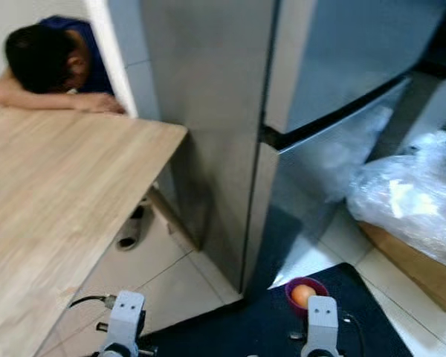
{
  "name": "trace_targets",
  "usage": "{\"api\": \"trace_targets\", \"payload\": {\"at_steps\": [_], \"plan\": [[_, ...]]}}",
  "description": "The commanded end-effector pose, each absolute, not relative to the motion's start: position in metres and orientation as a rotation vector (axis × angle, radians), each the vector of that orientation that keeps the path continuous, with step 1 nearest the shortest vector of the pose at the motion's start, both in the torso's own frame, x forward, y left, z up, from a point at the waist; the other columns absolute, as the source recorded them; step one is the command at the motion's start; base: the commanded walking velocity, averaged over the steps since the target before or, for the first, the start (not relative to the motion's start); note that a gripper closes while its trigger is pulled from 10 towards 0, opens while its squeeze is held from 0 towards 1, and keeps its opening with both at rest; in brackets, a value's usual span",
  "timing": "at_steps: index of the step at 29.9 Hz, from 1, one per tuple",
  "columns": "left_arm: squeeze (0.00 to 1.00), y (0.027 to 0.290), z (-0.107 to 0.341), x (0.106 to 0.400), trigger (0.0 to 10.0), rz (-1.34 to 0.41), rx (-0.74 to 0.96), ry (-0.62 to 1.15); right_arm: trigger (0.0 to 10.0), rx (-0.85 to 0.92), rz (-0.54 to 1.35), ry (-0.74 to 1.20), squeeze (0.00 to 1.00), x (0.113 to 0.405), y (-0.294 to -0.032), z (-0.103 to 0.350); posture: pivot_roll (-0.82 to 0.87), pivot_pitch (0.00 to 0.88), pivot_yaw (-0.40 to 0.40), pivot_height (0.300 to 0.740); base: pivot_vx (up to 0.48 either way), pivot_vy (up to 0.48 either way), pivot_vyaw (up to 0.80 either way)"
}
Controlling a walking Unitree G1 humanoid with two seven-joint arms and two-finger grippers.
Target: Restocking fridge
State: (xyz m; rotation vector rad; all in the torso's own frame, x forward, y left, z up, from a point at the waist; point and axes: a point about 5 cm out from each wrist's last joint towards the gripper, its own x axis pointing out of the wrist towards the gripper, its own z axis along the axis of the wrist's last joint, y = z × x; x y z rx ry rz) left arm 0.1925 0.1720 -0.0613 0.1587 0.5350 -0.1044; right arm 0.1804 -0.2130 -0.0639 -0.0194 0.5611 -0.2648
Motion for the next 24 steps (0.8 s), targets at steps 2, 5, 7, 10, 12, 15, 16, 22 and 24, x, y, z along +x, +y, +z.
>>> {"api": "trace_targets", "payload": {"at_steps": [2, 5, 7, 10, 12, 15, 16, 22, 24], "plan": [[0.0, 0.173, -0.067, 0.184, 10.0, -0.103, 0.159, 0.578, 10.0, 0.014, -0.314, 0.564, 0.0, 0.176, -0.214, -0.066, -0.1, 0.09, 0.014, 0.731, 0.0, 0.0, -0.8], [0.0, 0.173, -0.067, 0.186, 10.0, -0.104, 0.158, 0.58, 10.0, 0.015, -0.329, 0.566, 0.0, 0.175, -0.217, -0.066, -0.1, 0.093, 0.017, 0.731, 0.0, 0.0, -0.8], [0.0, 0.173, -0.066, 0.188, 10.0, -0.098, 0.159, 0.579, 10.0, 0.022, -0.348, 0.563, 0.0, 0.175, -0.219, -0.065, -0.1, 0.095, 0.016, 0.731, 0.0, 0.0, -0.8], [0.0, 0.174, -0.065, 0.189, 10.0, -0.068, 0.144, 0.578, 10.0, 0.039, -0.38, 0.553, 0.0, 0.176, -0.222, -0.064, -0.1, 0.095, 0.012, 0.731, 0.0, 0.0, -0.8], [0.0, 0.174, -0.065, 0.19, 10.0, -0.049, 0.134, 0.575, 10.0, 0.048, -0.391, 0.55, 0.0, 0.176, -0.223, -0.064, -0.1, 0.095, 0.01, 0.731, 0.0, 0.0, -0.8], [0.0, 0.176, -0.065, 0.19, 10.0, -0.009, 0.114, 0.574, 10.0, 0.034, -0.368, 0.536, 0.0, 0.179, -0.223, -0.062, -0.1, 0.095, 0.006, 0.731, 0.0, 0.0, 0.0], [0.0, 0.177, -0.065, 0.19, 10.0, 0.007, 0.106, 0.572, 10.0, 0.031, -0.361, 0.536, 0.0, 0.179, -0.223, -0.062, -0.1, 0.096, -0.002, 0.731, 0.0, 0.0, 0.0], [0.0, 0.184, -0.065, 0.186, 10.0, 0.04, 0.094, 0.563, 10.0, 0.018, -0.335, 0.537, 0.0, 0.183, -0.222, -0.06, -0.1, 0.096, -0.013, 0.731, 0.0, 0.0, 0.0], [0.0, 0.184, -0.065, 0.186, 10.0, 0.05, 0.091, 0.561, 10.0, 0.016, -0.334, 0.536, 0.0, 0.183, -0.222, -0.06, -0.1, 0.096, -0.015, 0.731, 0.0, 0.0, 0.0]]}}
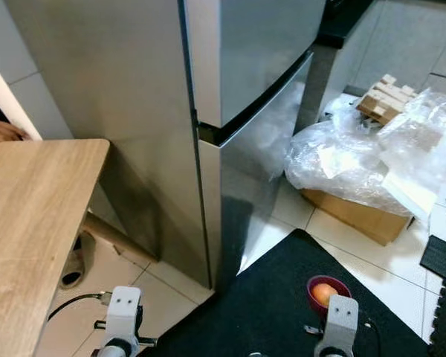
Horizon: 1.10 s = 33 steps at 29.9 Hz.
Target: Restocking fridge
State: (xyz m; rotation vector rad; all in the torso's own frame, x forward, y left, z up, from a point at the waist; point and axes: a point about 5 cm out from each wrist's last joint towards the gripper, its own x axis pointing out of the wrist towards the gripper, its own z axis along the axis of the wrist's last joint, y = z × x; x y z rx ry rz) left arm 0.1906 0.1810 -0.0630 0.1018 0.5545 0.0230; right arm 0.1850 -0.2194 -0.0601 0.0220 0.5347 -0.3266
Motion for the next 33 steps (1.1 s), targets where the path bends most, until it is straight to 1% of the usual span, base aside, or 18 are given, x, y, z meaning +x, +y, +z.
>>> {"api": "trace_targets", "payload": {"at_steps": [1, 4, 9, 10, 13, 16, 21, 24, 25, 27, 29, 30, 31, 33], "plan": [[0.0, 0.184, -0.065, 0.186, 10.0, 0.055, 0.09, 0.561, 10.0, 0.014, -0.331, 0.535, 0.0, 0.184, -0.223, -0.06, -0.1, 0.096, -0.018, 0.731, 0.0, 0.0, 0.0], [0.0, 0.184, -0.065, 0.186, 10.0, 0.062, 0.089, 0.559, 10.0, 0.007, -0.318, 0.533, 0.0, 0.185, -0.222, -0.059, -0.11, 0.097, -0.021, 0.731, 0.0, -0.192, 0.0], [0.0, 0.181, -0.065, 0.186, 10.0, 0.06, 0.086, 0.554, 10.0, 0.001, -0.313, 0.531, 0.0, 0.184, -0.223, -0.059, -0.12, 0.099, -0.027, 0.731, 0.0, -0.48, 0.0], [0.0, 0.18, -0.065, 0.186, 10.0, 0.075, 0.055, 0.551, 10.0, -0.001, -0.311, 0.531, 0.0, 0.184, -0.223, -0.059, -0.12, 0.099, -0.027, 0.731, 0.0, -0.285, 0.0], [0.0, 0.179, -0.064, 0.188, 10.0, 0.091, 0.041, 0.542, 10.0, -0.005, -0.309, 0.53, 0.0, 0.184, -0.224, -0.059, -0.12, 0.1, -0.029, 0.731, 0.0, 0.0, 0.0], [0.0, 0.176, -0.057, 0.198, 10.0, 0.084, 0.043, 0.501, 10.0, -0.014, -0.302, 0.531, 0.0, 0.183, -0.225, -0.059, -0.12, 0.101, -0.034, 0.731, 0.0, 0.0, 0.0], [0.0, 0.179, -0.048, 0.211, 10.0, 0.092, 0.044, 0.447, 10.0, -0.018, -0.3, 0.53, 0.0, 0.183, -0.226, -0.059, -0.13, 0.101, -0.036, 0.731, 0.0, 0.0, 0.0], [0.0, 0.186, -0.037, 0.225, 10.0, 0.093, 0.059, 0.385, 10.0, -0.022, -0.297, 0.527, 0.0, 0.184, -0.226, -0.058, -0.13, 0.102, -0.036, 0.731, 0.0, 0.0, 0.0], [0.0, 0.186, -0.037, 0.225, 10.0, 0.093, 0.059, 0.385, 10.0, -0.022, -0.297, 0.527, 0.0, 0.184, -0.226, -0.058, -0.13, 0.102, -0.036, 0.731, 0.0, 0.0, 0.0], [0.0, 0.19, -0.027, 0.237, 10.0, 0.063, 0.091, 0.338, 10.0, -0.022, -0.296, 0.526, 0.0, 0.184, -0.226, -0.058, -0.13, 0.101, -0.033, 0.731, 0.0, 0.0, 0.0], [0.0, 0.19, -0.023, 0.242, 10.0, 0.046, 0.089, 0.316, 10.0, -0.023, -0.295, 0.526, 0.0, 0.184, -0.225, -0.058, -0.13, 0.1, -0.032, 0.731, 0.0, 0.0, 0.0], [0.0, 0.187, -0.013, 0.254, 10.0, -0.021, 0.081, 0.288, 10.0, -0.021, -0.293, 0.525, 0.0, 0.185, -0.224, -0.058, -0.13, 0.097, -0.029, 0.731, 0.0, 0.0, 0.0], [0.0, 0.187, -0.013, 0.254, 10.0, -0.021, 0.081, 0.288, 10.0, -0.021, -0.293, 0.525, 0.0, 0.185, -0.224, -0.058, -0.13, 0.097, -0.029, 0.731, 0.0, 0.0, 0.0], [0.0, 0.174, 0.001, 0.273, 10.0, -0.16, 0.11, 0.238, 10.0, -0.018, -0.29, 0.522, 0.0, 0.187, -0.222, -0.058, -0.12, 0.097, -0.029, 0.731, 0.0, 0.0, 0.0]]}}
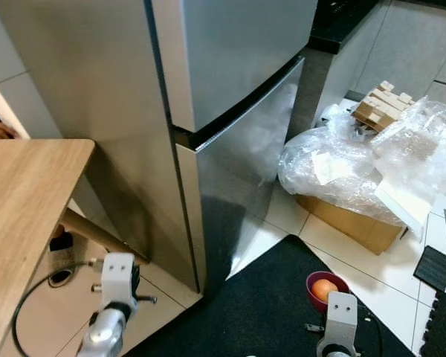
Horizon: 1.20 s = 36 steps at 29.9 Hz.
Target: Restocking fridge
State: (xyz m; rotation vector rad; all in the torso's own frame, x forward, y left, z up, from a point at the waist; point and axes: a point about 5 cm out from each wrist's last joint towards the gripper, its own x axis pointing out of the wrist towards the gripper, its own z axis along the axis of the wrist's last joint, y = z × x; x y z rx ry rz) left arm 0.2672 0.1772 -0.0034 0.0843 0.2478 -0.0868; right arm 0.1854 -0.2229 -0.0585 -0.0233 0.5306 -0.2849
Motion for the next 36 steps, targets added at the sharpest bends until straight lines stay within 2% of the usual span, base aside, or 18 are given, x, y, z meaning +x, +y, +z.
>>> {"api": "trace_targets", "payload": {"at_steps": [1, 7, 8, 9, 10, 15, 16, 18, 19, 25, 36], "plan": [[0.0, 0.171, 0.005, 0.277, 10.0, -0.192, 0.116, 0.229, 10.0, -0.018, -0.289, 0.521, 0.0, 0.187, -0.222, -0.058, -0.12, 0.097, -0.029, 0.731, 0.0, 0.0, 0.0], [0.0, 0.156, 0.023, 0.299, 10.0, -0.267, 0.118, 0.191, 10.0, -0.014, -0.279, 0.509, 0.0, 0.19, -0.22, -0.056, -0.13, 0.106, -0.041, 0.731, 0.0, 0.0, 0.0], [0.0, 0.154, 0.027, 0.303, 9.1, -0.276, 0.109, 0.183, 10.0, -0.015, -0.276, 0.505, 0.0, 0.191, -0.22, -0.056, -0.13, 0.106, -0.041, 0.731, 0.0, 0.0, 0.0], [0.0, 0.15, 0.032, 0.309, 0.2, -0.292, 0.087, 0.174, 10.0, -0.016, -0.273, 0.502, 0.0, 0.192, -0.22, -0.055, -0.13, 0.106, -0.047, 0.731, 0.0, 0.0, 0.0], [0.0, 0.147, 0.038, 0.315, 0.0, -0.304, 0.078, 0.159, 10.0, -0.018, -0.269, 0.498, 0.0, 0.193, -0.221, -0.054, -0.13, 0.106, -0.049, 0.731, 0.0, 0.0, 0.0], [0.0, 0.141, 0.052, 0.328, 0.0, -0.313, 0.102, 0.133, 10.0, -0.024, -0.263, 0.487, 0.0, 0.195, -0.223, -0.052, -0.14, 0.114, -0.06, 0.731, 0.0, 0.0, 0.0], [0.0, 0.141, 0.057, 0.333, 4.9, -0.308, 0.126, 0.123, 10.0, -0.026, -0.26, 0.482, 0.0, 0.196, -0.224, -0.051, -0.14, 0.116, -0.061, 0.731, 0.0, 0.0, 0.0], [0.0, 0.141, 0.057, 0.333, 4.9, -0.308, 0.126, 0.123, 10.0, -0.026, -0.26, 0.482, 0.0, 0.196, -0.224, -0.051, -0.14, 0.116, -0.061, 0.731, 0.0, 0.0, 0.0], [0.0, 0.142, 0.063, 0.337, 9.8, -0.295, 0.141, 0.113, 10.0, -0.028, -0.257, 0.478, 0.0, 0.197, -0.225, -0.05, -0.14, 0.117, -0.062, 0.731, 0.0, 0.0, 0.0], [0.0, 0.143, 0.071, 0.344, 10.0, -0.298, 0.133, 0.101, 10.0, -0.027, -0.245, 0.477, 0.0, 0.197, -0.222, -0.051, -0.12, 0.122, -0.054, 0.731, 0.0, 0.0, 0.0], [0.0, 0.129, 0.077, 0.346, 10.0, -0.415, 0.093, 0.093, 10.0, -0.006, -0.237, 0.486, 0.0, 0.194, -0.212, -0.054, -0.09, 0.134, -0.025, 0.731, 0.0, 0.0, 0.0]]}}
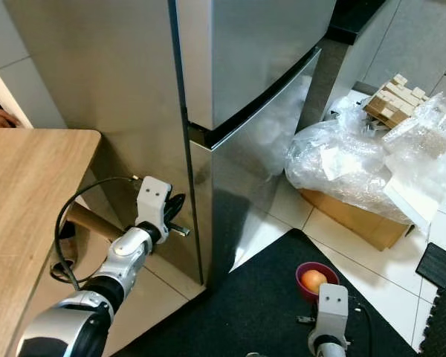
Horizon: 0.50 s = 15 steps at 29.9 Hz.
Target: Restocking fridge
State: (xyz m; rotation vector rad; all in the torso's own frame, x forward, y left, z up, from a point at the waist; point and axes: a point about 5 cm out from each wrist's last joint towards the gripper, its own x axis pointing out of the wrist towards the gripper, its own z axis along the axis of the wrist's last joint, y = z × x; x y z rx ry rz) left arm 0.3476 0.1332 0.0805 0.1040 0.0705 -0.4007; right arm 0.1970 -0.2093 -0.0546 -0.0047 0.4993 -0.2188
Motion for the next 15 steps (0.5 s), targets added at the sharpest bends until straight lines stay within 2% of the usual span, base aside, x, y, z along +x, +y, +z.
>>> {"api": "trace_targets", "payload": {"at_steps": [1, 15], "plan": [[0.0, 0.128, 0.079, 0.348, 10.0, -0.423, 0.115, 0.095, 10.0, -0.002, -0.237, 0.488, 0.0, 0.194, -0.21, -0.055, -0.09, 0.137, -0.017, 0.731, 0.0, 0.0, 0.0], [0.0, 0.118, 0.09, 0.358, 10.0, -0.47, 0.136, 0.117, 10.0, 0.009, -0.242, 0.494, 0.0, 0.19, -0.207, -0.057, -0.09, 0.149, -0.006, 0.731, 0.0, 0.0, 0.0]]}}
